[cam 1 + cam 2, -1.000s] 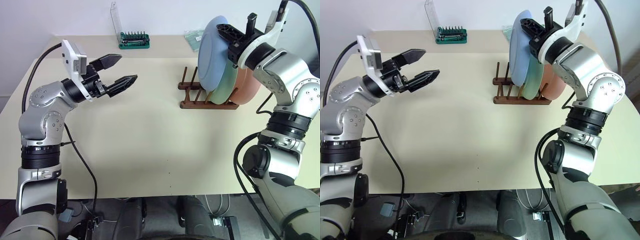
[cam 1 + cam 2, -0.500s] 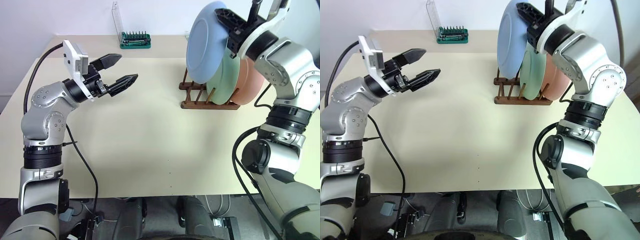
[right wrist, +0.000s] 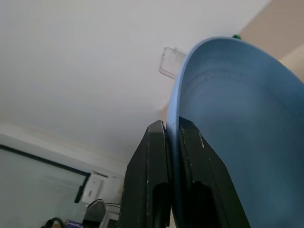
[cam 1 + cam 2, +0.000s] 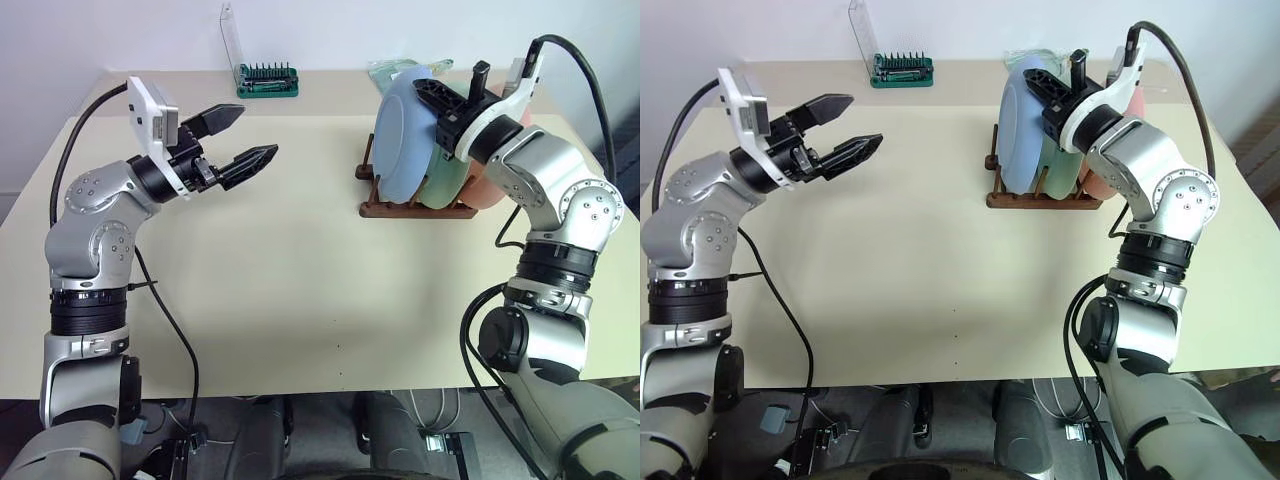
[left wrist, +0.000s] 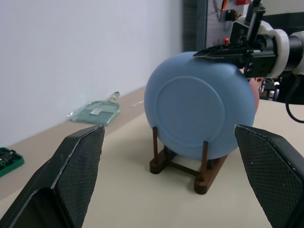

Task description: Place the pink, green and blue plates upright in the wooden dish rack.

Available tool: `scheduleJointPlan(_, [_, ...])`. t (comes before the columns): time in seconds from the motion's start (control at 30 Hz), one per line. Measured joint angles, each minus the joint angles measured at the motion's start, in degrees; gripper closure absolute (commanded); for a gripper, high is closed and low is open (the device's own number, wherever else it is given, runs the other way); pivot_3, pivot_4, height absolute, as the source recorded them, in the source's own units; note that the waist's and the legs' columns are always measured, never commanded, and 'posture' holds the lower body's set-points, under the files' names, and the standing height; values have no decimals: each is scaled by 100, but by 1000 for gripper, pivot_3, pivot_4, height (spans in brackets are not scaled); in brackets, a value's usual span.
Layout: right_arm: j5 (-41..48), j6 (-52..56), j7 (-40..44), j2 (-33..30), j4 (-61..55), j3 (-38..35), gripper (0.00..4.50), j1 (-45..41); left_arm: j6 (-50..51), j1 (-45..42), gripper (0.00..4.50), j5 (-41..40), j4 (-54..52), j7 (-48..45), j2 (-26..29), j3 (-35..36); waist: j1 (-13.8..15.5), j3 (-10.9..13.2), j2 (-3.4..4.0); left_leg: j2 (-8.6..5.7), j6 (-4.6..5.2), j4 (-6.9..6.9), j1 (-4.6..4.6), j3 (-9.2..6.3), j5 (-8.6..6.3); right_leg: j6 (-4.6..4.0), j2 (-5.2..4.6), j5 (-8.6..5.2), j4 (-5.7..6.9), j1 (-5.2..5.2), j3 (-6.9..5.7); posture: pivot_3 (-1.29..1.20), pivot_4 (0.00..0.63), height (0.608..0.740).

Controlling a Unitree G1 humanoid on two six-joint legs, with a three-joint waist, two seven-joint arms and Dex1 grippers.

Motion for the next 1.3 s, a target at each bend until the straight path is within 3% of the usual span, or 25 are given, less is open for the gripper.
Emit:
scheduleJointPlan(0.07, [-45,4,80,-1,-73,66,3015,0,5,-11,0,-4,0,11,-12,0,0,0,0,0,0,0,0,0,0,0,0,0,0,0,0,0,150,724])
scheduleJointPlan(0.27, [-188,-3,152,-25,-95,181,23,0,1,-12,0,-2,2,70,-25,0,15,0,0,0,0,1,0,0,0,0,0,0,0,0,0,0,150,724])
scheduleJointPlan(1.07, [-980,-382,1140,-253,-715,325,23,-93,-41,-68,0,37,8,71,-69,0,18,0,0,-1,0,1,0,1,0,0,0,0,-1,0,0,0,150,724])
scheduleJointPlan(1.2, [-835,-1084,1918,-358,-1001,-241,23,-419,-140,-69,0,108,27,66,-108,-3,39,0,-1,-1,1,0,-1,-1,-1,1,0,0,-3,2,-1,0,150,724])
scheduleJointPlan(1.3, [-1338,-1459,3050,-968,-1517,-230,23,10,-179,-39,0,119,20,-88,-105,-25,50,-3,-5,-1,5,1,0,-1,-3,2,-1,0,-16,11,-3,0,150,724])
